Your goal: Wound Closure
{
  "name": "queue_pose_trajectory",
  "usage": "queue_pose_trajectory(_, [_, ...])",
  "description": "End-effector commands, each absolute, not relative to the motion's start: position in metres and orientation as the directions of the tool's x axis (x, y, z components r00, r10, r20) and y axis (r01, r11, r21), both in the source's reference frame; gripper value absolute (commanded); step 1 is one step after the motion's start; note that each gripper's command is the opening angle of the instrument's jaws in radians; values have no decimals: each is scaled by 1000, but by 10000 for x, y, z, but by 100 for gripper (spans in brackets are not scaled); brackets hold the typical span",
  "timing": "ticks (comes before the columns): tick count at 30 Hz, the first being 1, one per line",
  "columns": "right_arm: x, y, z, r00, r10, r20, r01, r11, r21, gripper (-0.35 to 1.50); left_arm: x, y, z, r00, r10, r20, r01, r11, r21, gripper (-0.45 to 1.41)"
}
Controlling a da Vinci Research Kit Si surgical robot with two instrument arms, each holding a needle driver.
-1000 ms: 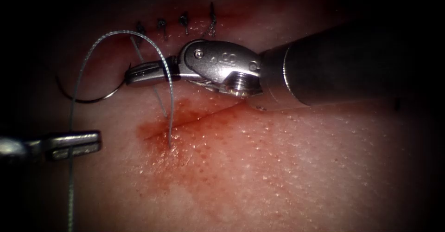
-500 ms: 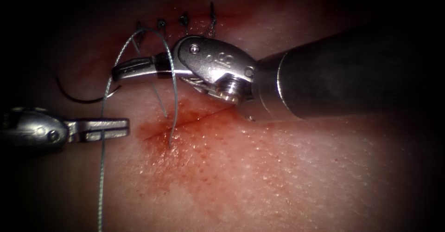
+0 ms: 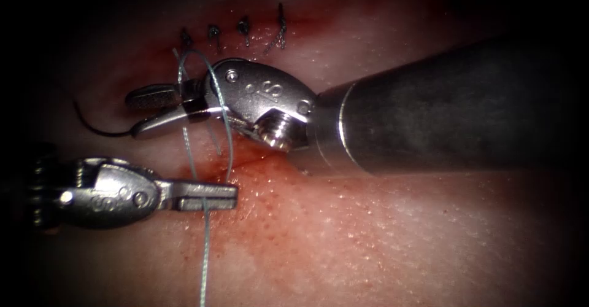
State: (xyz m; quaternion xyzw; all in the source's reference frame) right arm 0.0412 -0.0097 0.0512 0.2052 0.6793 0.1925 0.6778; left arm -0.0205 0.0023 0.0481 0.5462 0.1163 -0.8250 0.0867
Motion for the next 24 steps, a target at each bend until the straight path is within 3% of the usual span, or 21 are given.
queue_pose_trajectory(1, [418,-97,520,35,535,-844,12,844,536,120,-211,19,482,-387,-21,-922,272,-958,-92,-45])
queue_pose_trajectory(12, [417,-122,545,285,447,-848,36,879,475,130,-207,35,448,-303,-41,-952,284,-957,-49,-45])
queue_pose_trajectory(18, [409,-131,546,301,429,-852,90,876,473,130,-192,56,436,-240,-67,-969,254,-967,4,-45])
queue_pose_trajectory(24, [407,-133,545,273,435,-858,115,871,478,128,-159,90,433,-236,-128,-963,125,-987,101,-45])
